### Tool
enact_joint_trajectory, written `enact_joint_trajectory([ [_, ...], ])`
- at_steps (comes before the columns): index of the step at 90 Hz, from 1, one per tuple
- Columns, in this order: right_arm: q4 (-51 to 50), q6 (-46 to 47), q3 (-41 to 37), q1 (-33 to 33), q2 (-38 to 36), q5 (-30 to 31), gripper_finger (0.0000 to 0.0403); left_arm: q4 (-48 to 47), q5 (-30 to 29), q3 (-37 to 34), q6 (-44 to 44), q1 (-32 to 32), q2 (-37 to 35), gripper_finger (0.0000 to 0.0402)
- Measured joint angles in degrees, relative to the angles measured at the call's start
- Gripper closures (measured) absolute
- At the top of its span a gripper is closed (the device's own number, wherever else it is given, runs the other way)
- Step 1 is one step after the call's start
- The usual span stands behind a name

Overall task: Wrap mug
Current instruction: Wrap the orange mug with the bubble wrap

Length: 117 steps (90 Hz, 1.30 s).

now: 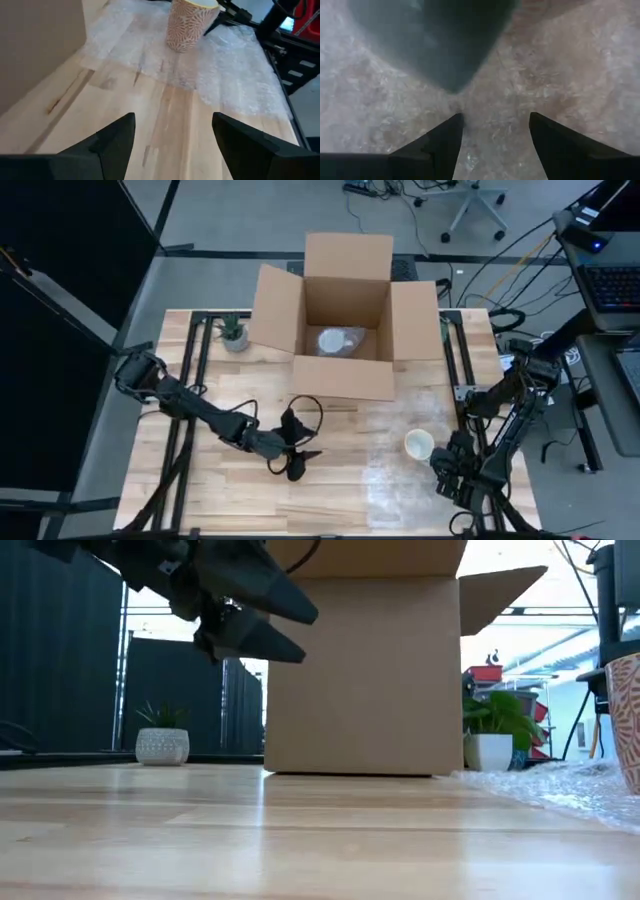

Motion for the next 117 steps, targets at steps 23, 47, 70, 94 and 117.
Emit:
enact_joint_trajectory([
  [23,2.6,-1.6,0.0,-0.2,0.0,-0.4,0.024,0.0,-0.5,0.0,0.4,0.3,0.0,0.0149],
  [47,0.9,-2.9,2.5,-0.2,0.1,-4.0,0.0344,-0.1,-1.3,0.0,0.5,0.3,0.0,0.0149],
  [70,-3.3,-5.9,10.9,-0.2,0.1,-6.7,0.0371,-0.1,-1.3,0.0,0.5,0.3,0.0,0.0149],
  [94,-9.8,-8.8,24.3,-0.2,0.1,-4.4,0.0376,-0.1,-1.3,0.0,0.4,0.3,0.0,0.0149],
  [117,-28.4,-10.5,38.8,-0.2,0.1,9.7,0.0393,-0.1,-1.3,0.0,0.1,0.3,0.0,0.0149],
])
